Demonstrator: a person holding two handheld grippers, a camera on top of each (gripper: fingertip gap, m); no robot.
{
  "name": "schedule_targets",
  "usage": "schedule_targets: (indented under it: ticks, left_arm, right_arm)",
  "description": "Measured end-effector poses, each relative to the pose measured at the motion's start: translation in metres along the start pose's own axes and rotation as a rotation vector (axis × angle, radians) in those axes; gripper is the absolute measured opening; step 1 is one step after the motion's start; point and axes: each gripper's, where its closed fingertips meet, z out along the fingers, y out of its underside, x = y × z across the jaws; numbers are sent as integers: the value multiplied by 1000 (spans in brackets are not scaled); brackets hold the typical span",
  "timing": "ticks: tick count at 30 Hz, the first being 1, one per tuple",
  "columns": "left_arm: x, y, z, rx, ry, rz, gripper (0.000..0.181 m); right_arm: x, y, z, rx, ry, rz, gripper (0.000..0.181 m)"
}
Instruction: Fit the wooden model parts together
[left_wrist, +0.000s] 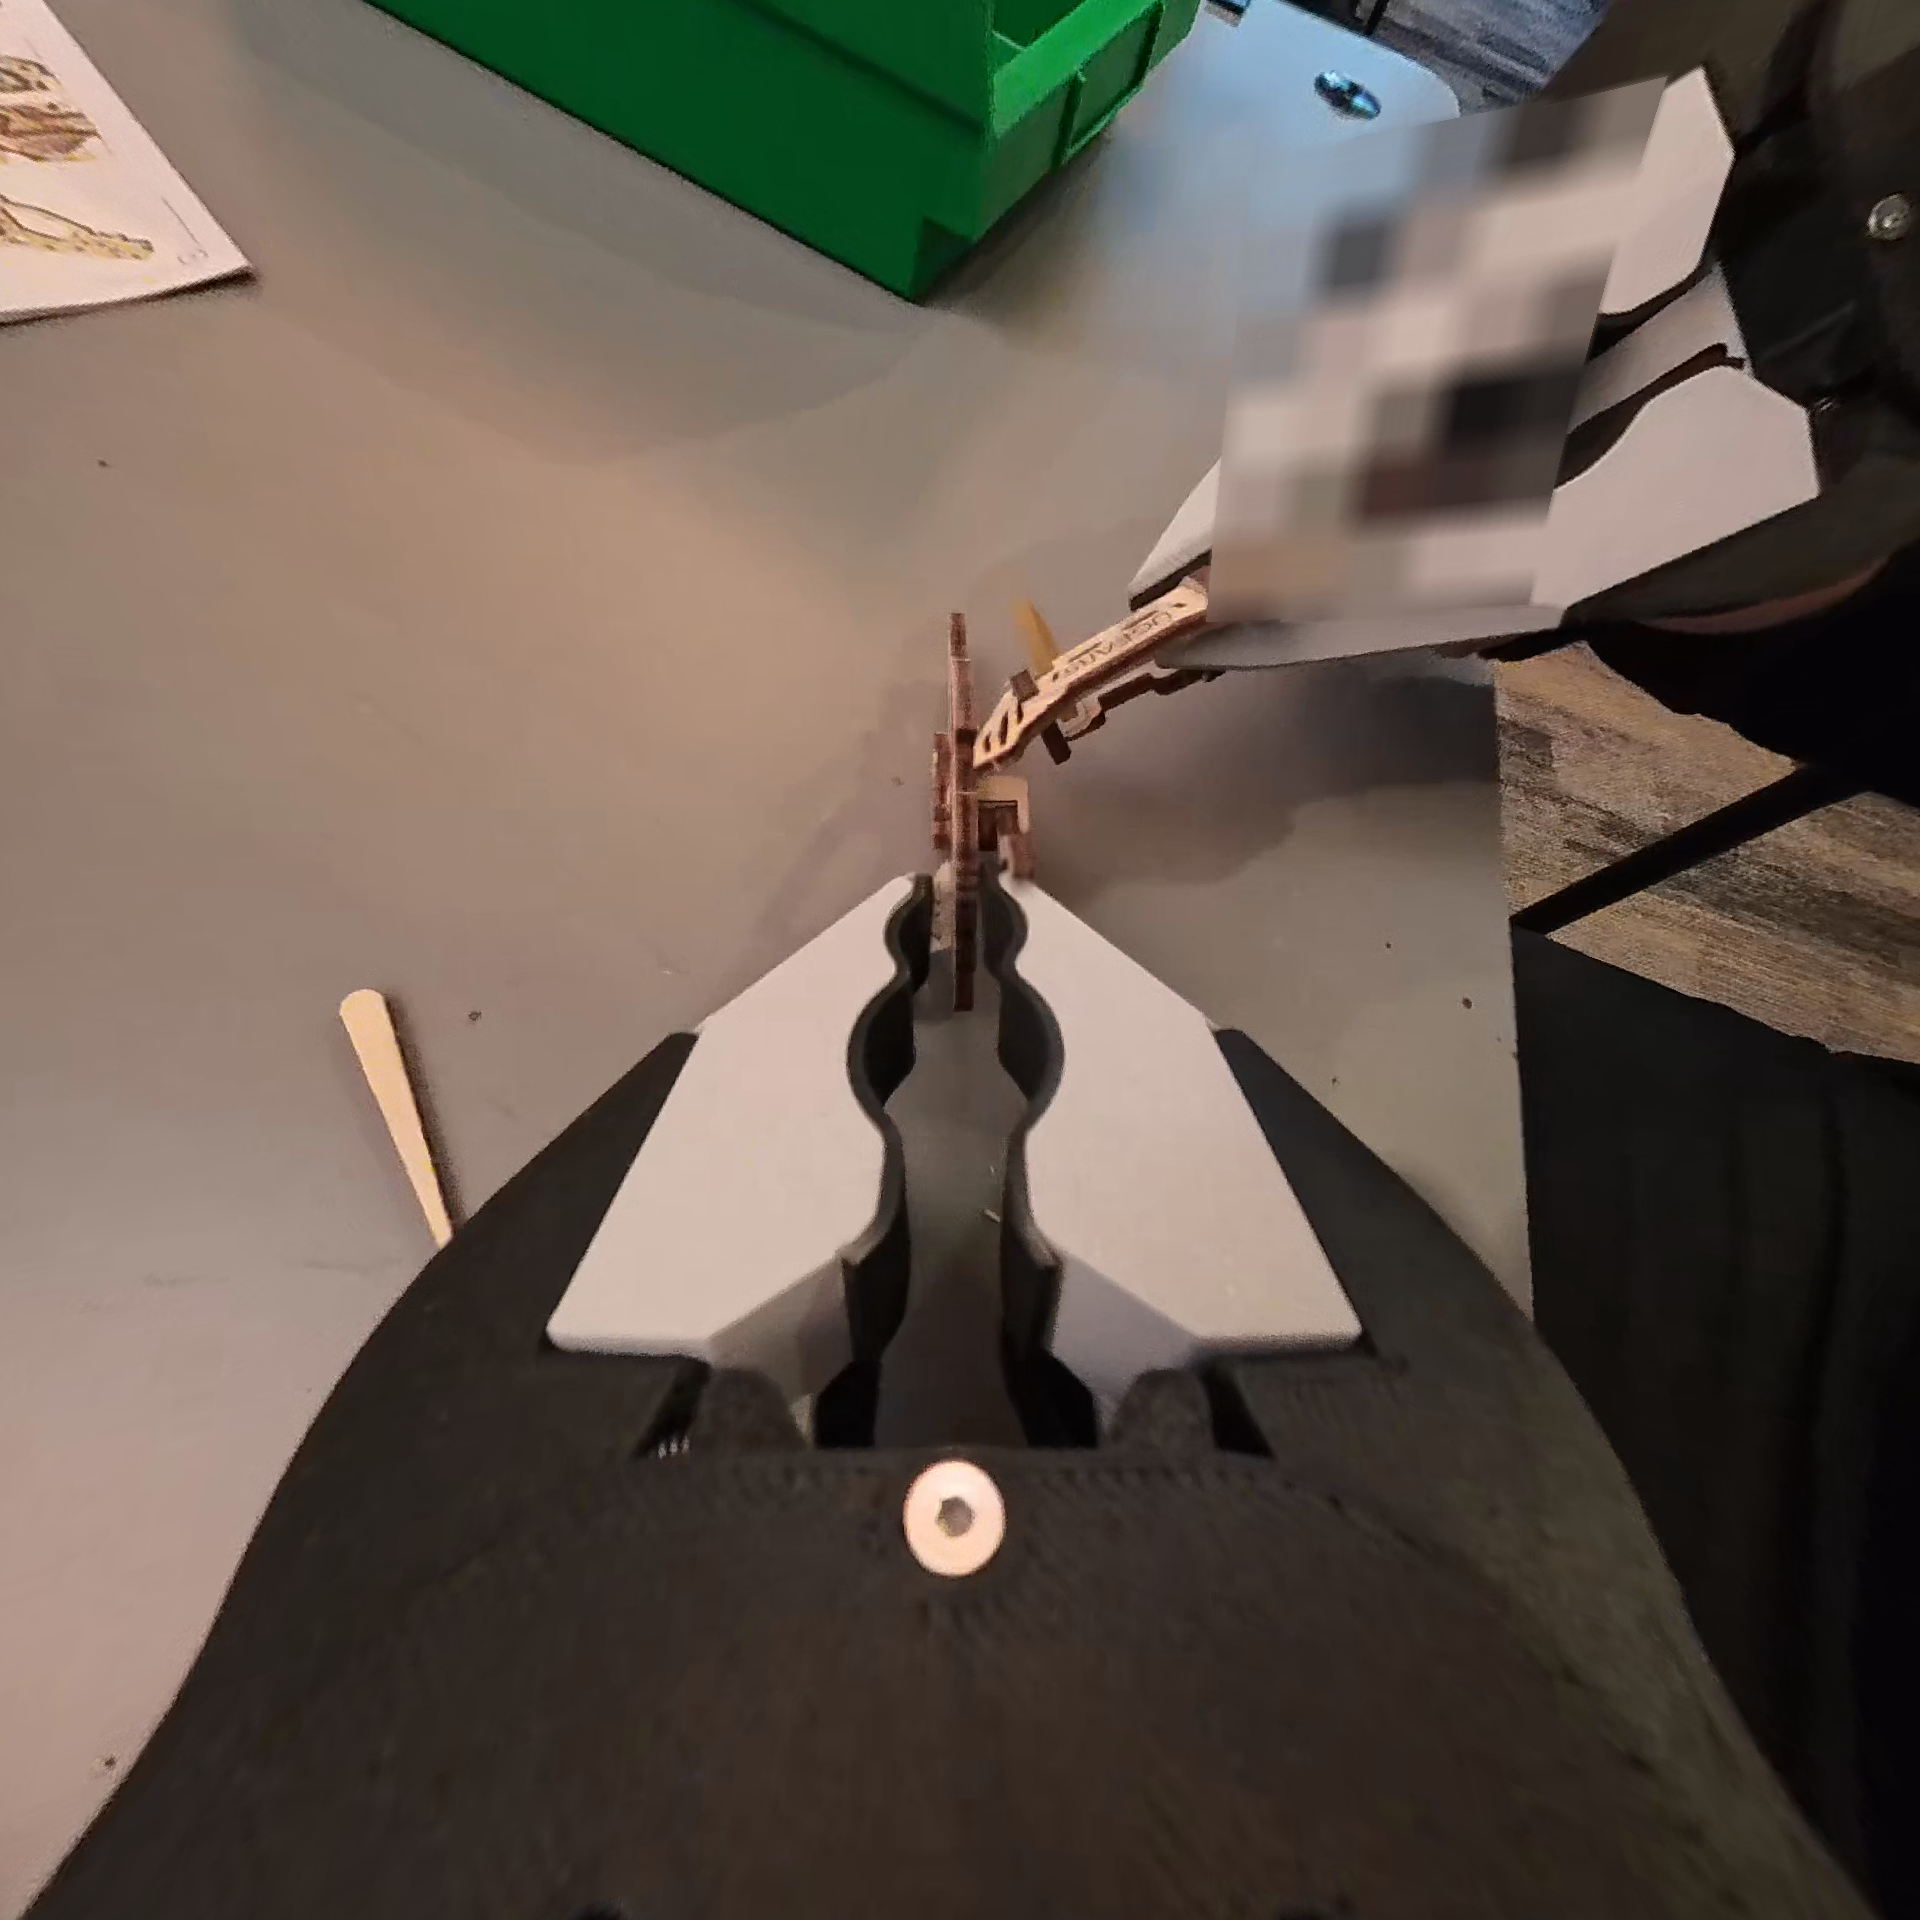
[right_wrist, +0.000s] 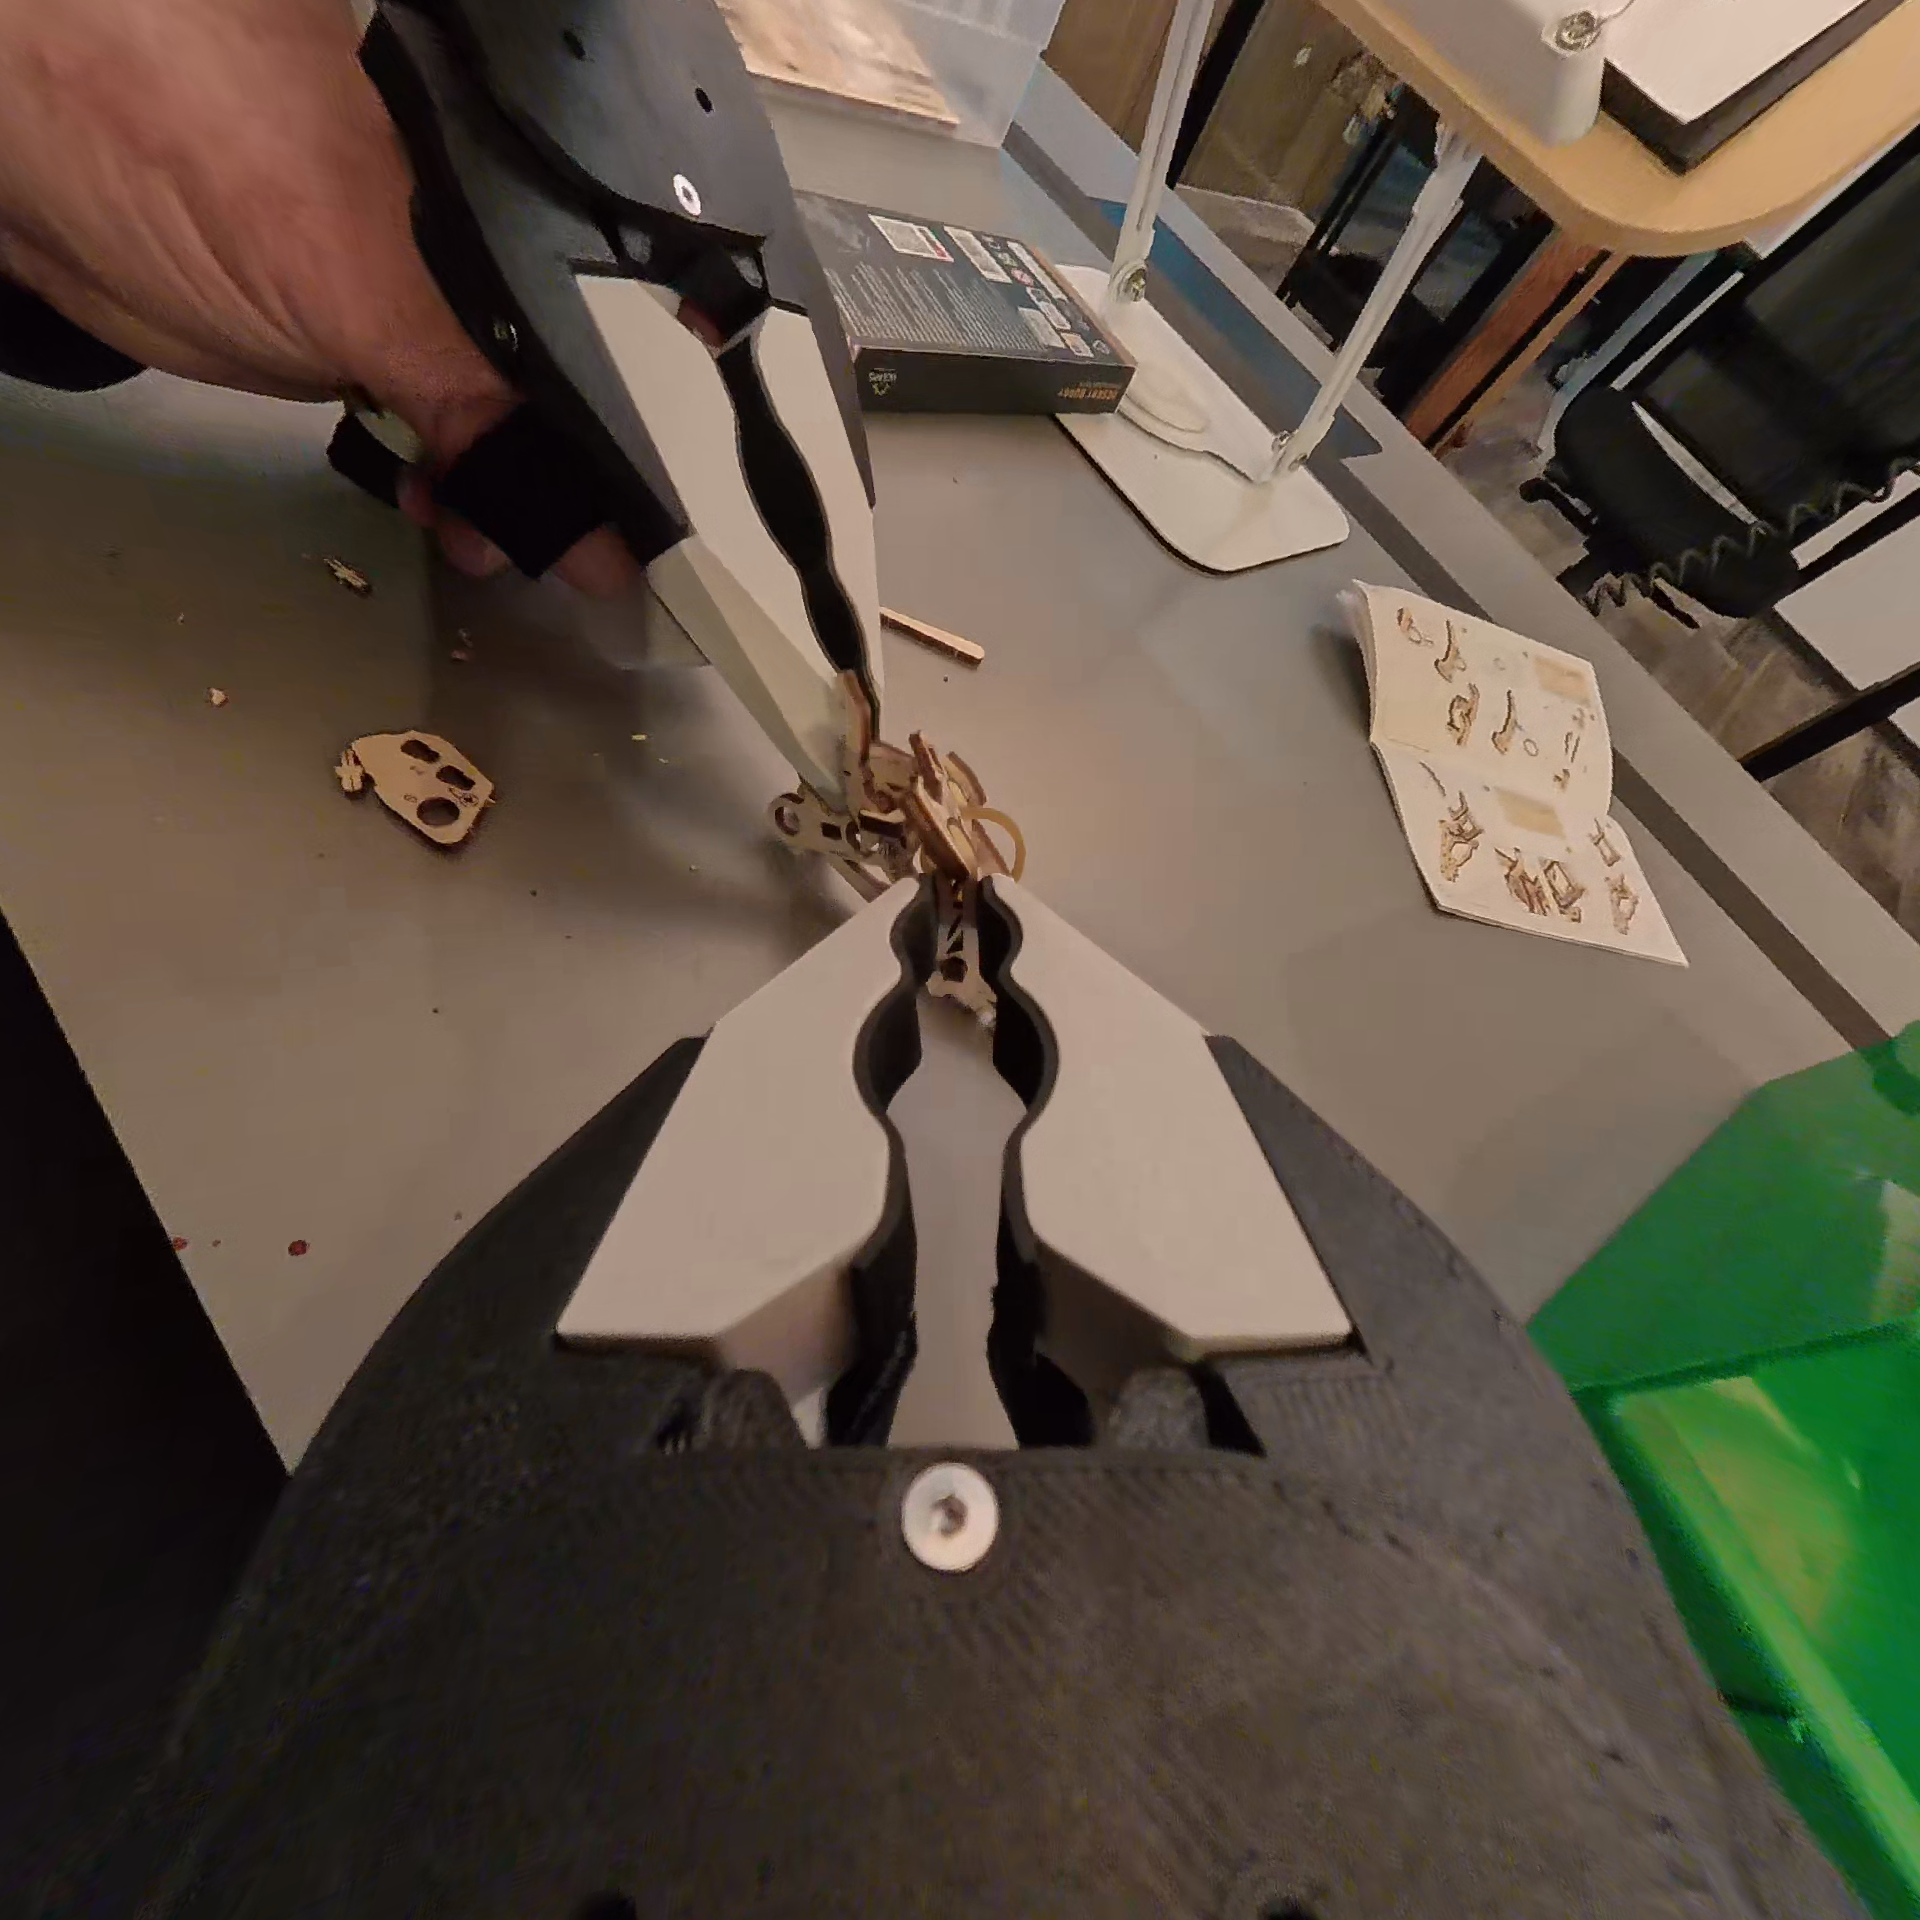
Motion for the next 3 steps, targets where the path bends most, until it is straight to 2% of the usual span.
schedule_targets:
  ticks: [3]
  left_arm:
    - [1, 3, 1, -20, 7, 18, 12]
  right_arm:
    - [1, 0, -3, 22, 3, 0, 4]
